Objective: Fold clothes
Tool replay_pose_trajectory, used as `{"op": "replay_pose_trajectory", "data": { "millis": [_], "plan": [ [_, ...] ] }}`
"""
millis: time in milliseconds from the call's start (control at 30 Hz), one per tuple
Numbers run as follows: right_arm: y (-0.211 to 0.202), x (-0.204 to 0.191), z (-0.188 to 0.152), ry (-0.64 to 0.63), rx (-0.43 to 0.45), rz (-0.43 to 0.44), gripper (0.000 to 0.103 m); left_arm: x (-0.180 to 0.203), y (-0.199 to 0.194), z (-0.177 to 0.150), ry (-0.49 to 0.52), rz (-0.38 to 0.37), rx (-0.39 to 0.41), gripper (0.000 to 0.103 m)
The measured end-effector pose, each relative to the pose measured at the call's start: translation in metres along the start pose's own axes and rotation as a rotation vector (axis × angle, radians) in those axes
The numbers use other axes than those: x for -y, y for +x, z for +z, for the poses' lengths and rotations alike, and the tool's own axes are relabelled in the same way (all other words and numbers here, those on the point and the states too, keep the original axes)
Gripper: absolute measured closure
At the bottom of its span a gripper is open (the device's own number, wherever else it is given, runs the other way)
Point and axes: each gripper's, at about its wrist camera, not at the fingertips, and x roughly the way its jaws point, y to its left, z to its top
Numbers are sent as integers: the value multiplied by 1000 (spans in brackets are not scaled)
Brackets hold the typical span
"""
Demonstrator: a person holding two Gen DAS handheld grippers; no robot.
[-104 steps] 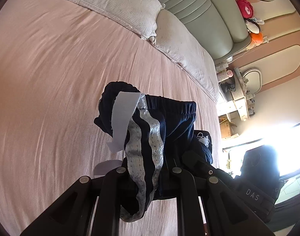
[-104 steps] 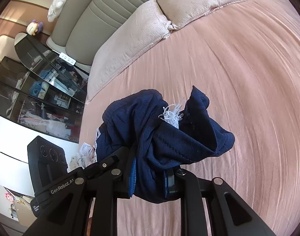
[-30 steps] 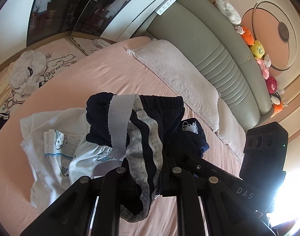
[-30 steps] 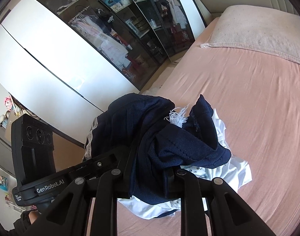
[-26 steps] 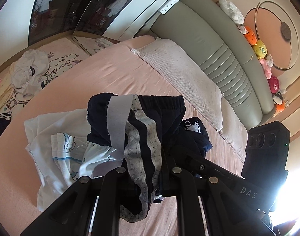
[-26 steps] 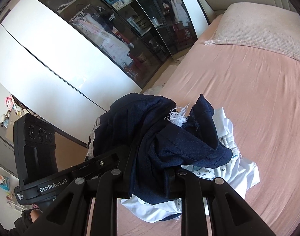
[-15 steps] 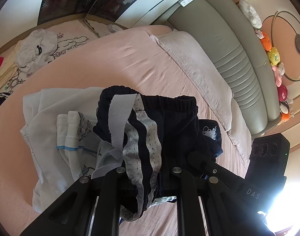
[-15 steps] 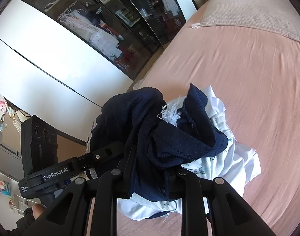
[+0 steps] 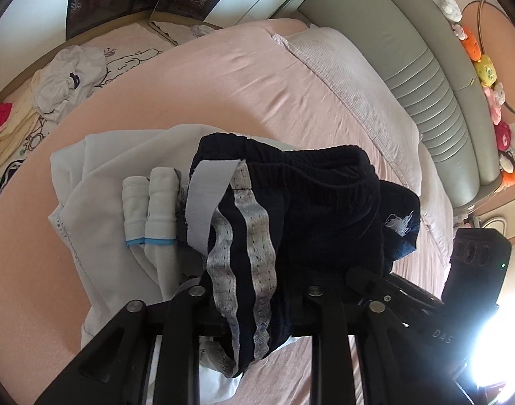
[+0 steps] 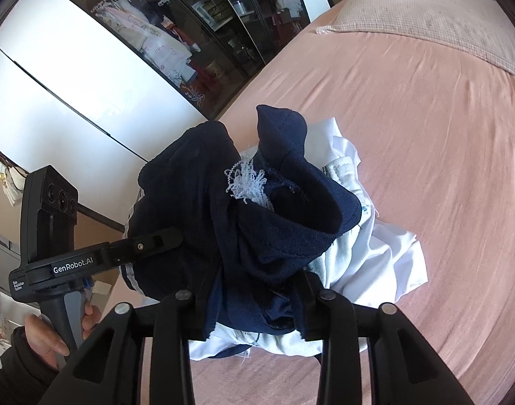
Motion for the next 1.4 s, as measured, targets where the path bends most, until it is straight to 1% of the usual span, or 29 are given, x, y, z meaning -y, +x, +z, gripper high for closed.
{"op": "replay_pose_trajectory", "data": {
  "millis": [33,67,100,133,167,200,267,367,467,500,667,767,867,1000,1100,1233,1333,1400],
  "plan": [
    [0,-1,0,-4,-7,-15,36,0,1,-1,-1,2,-6,29],
    [0,-2,0,-8,-7,-38,17,-1,2,-2,-3,4,-13,14],
    [-1,-3,-1,-12,-3,-70,11,-3,2,-2,-21,-7,-12,14],
    [-2,-3,-1,-15,6,-117,9,-6,1,-3,-42,-20,-9,14],
    [-3,-3,-1,-19,14,-153,9,-9,1,-3,-64,-33,-6,14],
    [-5,0,-2,-19,19,-167,9,-10,-1,-3,-74,-41,-3,14],
    [-10,6,-2,-3,25,-168,9,-11,-6,-3,-73,-27,10,14],
    [-19,11,-1,-1,36,-181,9,-9,-19,-4,-50,11,44,14],
    [-29,8,-1,-36,66,-229,8,-10,-32,-8,-33,55,82,14],
    [-32,5,-1,-46,75,-241,8,-11,-37,-10,-32,66,97,14],
    [-53,-10,-11,-86,126,-258,8,-14,-61,-29,-22,172,192,14],
    [-66,-18,-16,-101,157,-271,8,-11,-71,-41,-9,213,228,14],
    [-80,-24,-26,-116,171,-282,8,-6,-79,-53,0,243,245,14],
    [-99,-35,-42,-171,192,-324,8,10,-85,-65,38,285,267,14],
    [-105,-49,-48,-249,216,-377,8,26,-90,-75,86,330,292,14],
    [-110,-67,-56,-346,231,-416,8,44,-94,-89,129,383,318,14],
    [-114,-73,-65,-376,234,-427,8,52,-93,-104,122,451,327,14],
    [-116,-74,-71,-380,233,-430,8,50,-90,-113,92,453,316,14]
  ]
}}
